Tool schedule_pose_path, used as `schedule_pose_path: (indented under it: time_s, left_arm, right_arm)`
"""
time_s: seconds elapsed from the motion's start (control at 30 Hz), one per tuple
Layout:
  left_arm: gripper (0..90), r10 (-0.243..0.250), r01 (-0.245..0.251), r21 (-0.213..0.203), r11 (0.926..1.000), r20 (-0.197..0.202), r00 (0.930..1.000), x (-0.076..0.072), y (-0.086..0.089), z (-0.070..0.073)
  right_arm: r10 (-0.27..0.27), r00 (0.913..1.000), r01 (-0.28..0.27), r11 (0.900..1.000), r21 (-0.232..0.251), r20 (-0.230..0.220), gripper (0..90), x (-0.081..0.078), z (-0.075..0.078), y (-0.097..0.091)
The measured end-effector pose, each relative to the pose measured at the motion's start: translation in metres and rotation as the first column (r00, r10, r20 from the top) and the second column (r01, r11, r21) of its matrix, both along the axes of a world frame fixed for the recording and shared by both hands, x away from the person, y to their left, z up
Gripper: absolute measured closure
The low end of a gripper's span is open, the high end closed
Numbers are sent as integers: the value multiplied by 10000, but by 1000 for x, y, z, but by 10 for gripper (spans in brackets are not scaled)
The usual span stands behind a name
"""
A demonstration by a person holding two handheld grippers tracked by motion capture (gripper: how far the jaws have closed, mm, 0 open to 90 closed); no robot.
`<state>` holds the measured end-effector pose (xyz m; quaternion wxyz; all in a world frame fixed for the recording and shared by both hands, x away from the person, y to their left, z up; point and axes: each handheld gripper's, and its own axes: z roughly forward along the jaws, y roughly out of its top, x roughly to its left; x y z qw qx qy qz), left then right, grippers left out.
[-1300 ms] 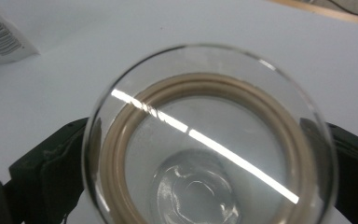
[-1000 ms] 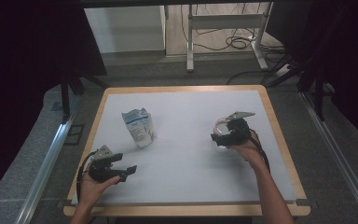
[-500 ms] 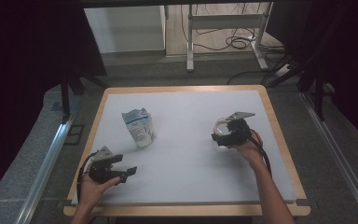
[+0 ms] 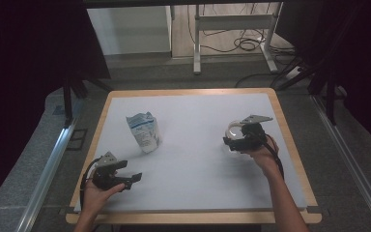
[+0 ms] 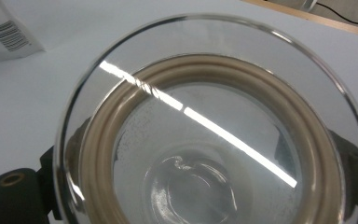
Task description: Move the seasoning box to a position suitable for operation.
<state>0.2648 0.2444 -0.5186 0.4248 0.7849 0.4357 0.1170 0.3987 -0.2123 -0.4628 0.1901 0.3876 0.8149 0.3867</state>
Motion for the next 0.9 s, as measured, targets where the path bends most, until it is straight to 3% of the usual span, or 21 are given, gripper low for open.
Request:
schedule_pose_path:
  time_s: [0.37,0.73,0.9]
  left_arm:
    - [178,-39,39,67,10000,-16,10000,-1,-3,0]
    - [178,-85,85,108,9999,-2,10000,-2,-3,0]
    - [178,-41,41,99,9999,-11,10000,-2,-3,-1]
  right_arm:
    - [619,9980,-617,9980,-145,125,114,-40,4,-2]
    - [812,9967,-811,9967,59,-76,115,-63,-3,-2]
    - [1269,9917,-1267,9919,89,-194,114,-74,-5,6]
